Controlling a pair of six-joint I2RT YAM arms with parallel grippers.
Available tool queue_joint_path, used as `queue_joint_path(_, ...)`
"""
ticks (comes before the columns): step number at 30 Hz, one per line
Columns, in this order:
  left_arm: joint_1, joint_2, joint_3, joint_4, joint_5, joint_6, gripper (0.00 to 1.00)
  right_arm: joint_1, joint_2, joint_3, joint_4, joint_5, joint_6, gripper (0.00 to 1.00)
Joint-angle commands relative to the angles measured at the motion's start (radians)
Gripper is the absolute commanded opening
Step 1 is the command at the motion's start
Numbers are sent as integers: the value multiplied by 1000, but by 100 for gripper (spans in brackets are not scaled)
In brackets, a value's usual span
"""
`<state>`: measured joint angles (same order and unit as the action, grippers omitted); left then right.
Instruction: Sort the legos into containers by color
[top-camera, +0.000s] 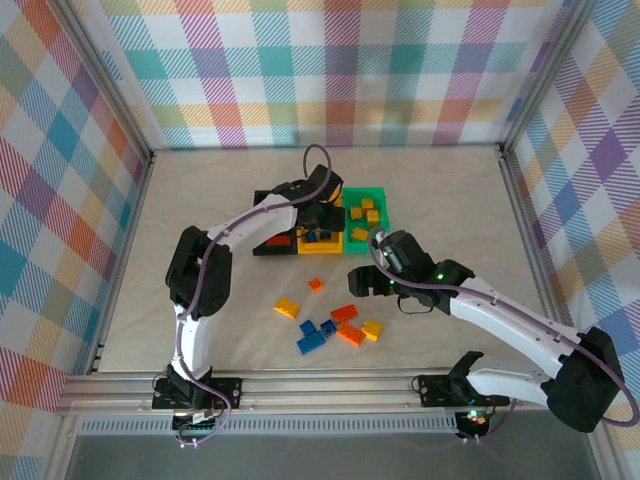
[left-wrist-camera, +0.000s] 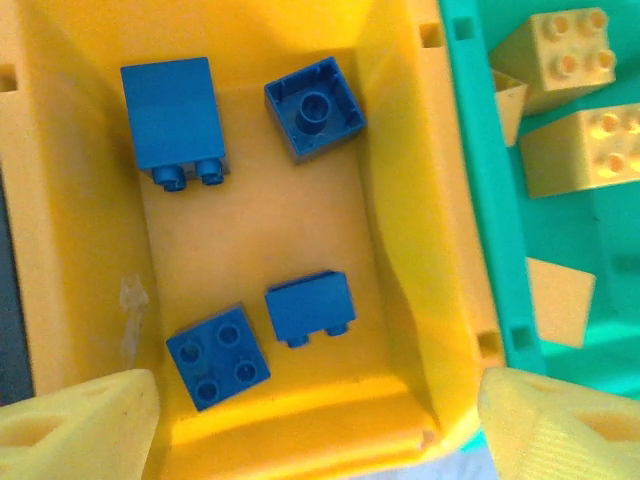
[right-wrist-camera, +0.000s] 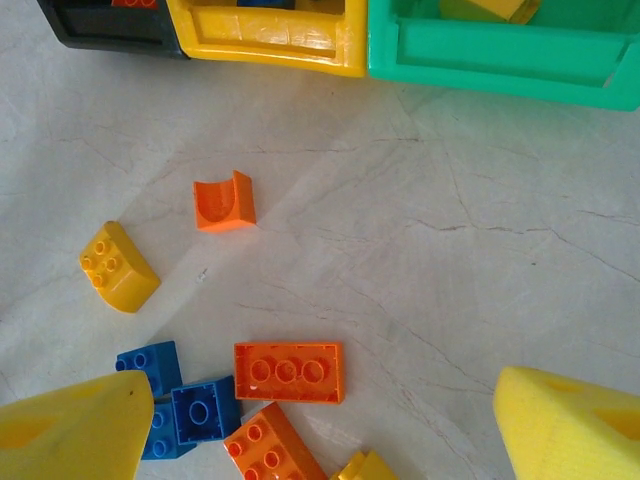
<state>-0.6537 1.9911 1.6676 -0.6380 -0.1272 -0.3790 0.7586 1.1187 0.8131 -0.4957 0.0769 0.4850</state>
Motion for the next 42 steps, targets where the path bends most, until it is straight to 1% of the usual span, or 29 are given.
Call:
queue_joint_path(1, -30, -158, -53, 16, 51, -13, 94, -4, 17, -12, -38, -11, 17, 87)
queue_joint_path(2, -40, -197, -83, 27, 55, -16, 100, -4, 22, -15, -54, -10, 26, 86)
queue_joint_path(5, -68, -318, -201, 70, 69, -35, 100, -4, 33, -47, -84, -35, 44, 82)
queue_joint_path(8, -91, -440, -339, 115, 79, -64, 100, 0, 43, -91, -104, -101, 48, 78)
queue_joint_path(11, -105, -531, -462, 135, 88, -91, 100, 23, 70, -123, -124, -159, 62, 76)
queue_joint_path(16, -108, -641, -603, 163, 94, -127, 100, 80, 121, -166, -103, -147, 89, 76)
queue_joint_path(21, -109, -681, -661, 164, 81, -133, 100, 111, 197, -154, -81, -114, 90, 77)
queue_joint_path(25, -109, -689, -678, 157, 69, -135, 100, 118, 239, -149, -76, -81, 93, 74)
queue_joint_path(29, -108, -700, -686, 156, 61, -134, 100, 118, 239, -142, -73, -34, 108, 69)
queue_joint_path(35, -106, -710, -692, 146, 48, -134, 100, 116, 241, -127, -115, 73, 150, 58)
queue_joint_path(38, -106, -708, -697, 147, 49, -135, 100, 116, 246, -129, -109, 57, 149, 57)
queue_joint_path(40, -106, -706, -699, 150, 53, -137, 100, 116, 245, -137, -86, 21, 141, 54)
queue_joint_path(42, -105, -706, -701, 147, 52, -140, 100, 117, 230, -150, -59, -20, 138, 54)
